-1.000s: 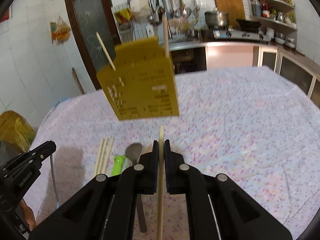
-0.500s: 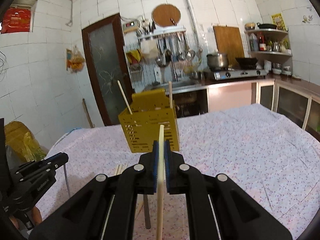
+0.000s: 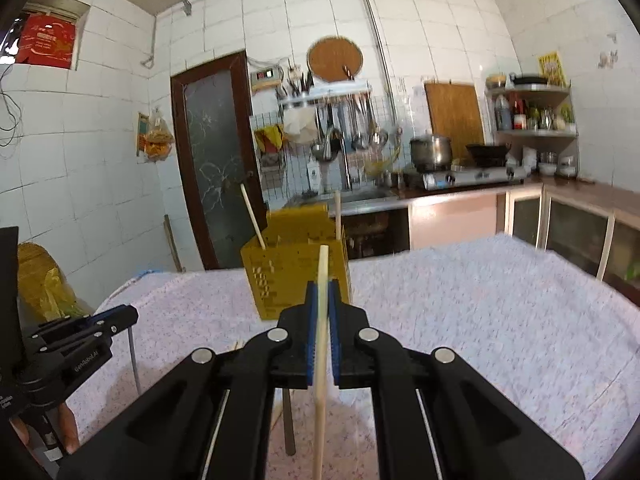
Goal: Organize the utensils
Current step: 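Lift the chopstick and blue spatula and carry both over the yellow holder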
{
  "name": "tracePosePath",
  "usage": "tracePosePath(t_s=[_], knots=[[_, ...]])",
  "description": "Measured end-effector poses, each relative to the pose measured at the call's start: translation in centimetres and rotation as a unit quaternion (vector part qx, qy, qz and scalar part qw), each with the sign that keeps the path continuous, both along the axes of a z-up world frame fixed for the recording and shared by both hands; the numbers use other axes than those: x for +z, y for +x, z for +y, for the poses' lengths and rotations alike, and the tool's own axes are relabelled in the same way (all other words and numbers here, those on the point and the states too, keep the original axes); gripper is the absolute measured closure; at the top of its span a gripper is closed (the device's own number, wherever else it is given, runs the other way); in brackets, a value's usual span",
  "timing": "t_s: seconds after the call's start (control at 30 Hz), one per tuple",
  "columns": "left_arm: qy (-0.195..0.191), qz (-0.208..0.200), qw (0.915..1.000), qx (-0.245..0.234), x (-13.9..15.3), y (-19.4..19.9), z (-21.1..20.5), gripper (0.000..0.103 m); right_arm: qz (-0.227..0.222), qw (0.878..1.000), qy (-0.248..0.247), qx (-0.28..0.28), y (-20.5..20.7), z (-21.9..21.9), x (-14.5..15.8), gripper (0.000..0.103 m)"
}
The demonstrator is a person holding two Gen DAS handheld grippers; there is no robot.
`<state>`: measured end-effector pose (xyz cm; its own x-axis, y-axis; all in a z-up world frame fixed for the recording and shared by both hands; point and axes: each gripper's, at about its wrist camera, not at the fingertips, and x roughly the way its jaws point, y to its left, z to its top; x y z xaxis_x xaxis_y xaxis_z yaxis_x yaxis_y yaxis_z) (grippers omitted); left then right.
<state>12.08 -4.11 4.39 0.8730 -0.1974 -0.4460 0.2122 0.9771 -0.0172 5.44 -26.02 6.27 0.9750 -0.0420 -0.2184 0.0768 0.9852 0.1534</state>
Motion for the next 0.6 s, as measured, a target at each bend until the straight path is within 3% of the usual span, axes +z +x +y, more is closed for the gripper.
tracePosePath(t_s=[0.13, 0.3, 0.43, 0.6], knots=[[-0.01, -0.009, 0.9999, -0.007, 2.2, 1.0, -0.3, 0.097, -0.033, 0.999, -0.015, 0.007, 0.6, 0.2, 2.9, 0.097], [-0.023, -0.049, 0.9984, -0.013, 6.3, 3.0, -1.6, 0.097, -0.08, 0.996, -0.026, 0.009, 2.9, 0.5, 6.8, 0.097], [-0.034, -0.076, 0.9963, -0.019, 10.2, 6.3, -3.3, 0.097, -0.11, 0.994, -0.026, 0.009, 7.1, 0.0, 10.4, 0.097], [-0.048, -0.111, 0.9925, -0.018, 13.4, 10.8, -5.3, 0.097, -0.137, 0.99, -0.032, -0.009, 11.8, -0.3, 12.6, 0.097]])
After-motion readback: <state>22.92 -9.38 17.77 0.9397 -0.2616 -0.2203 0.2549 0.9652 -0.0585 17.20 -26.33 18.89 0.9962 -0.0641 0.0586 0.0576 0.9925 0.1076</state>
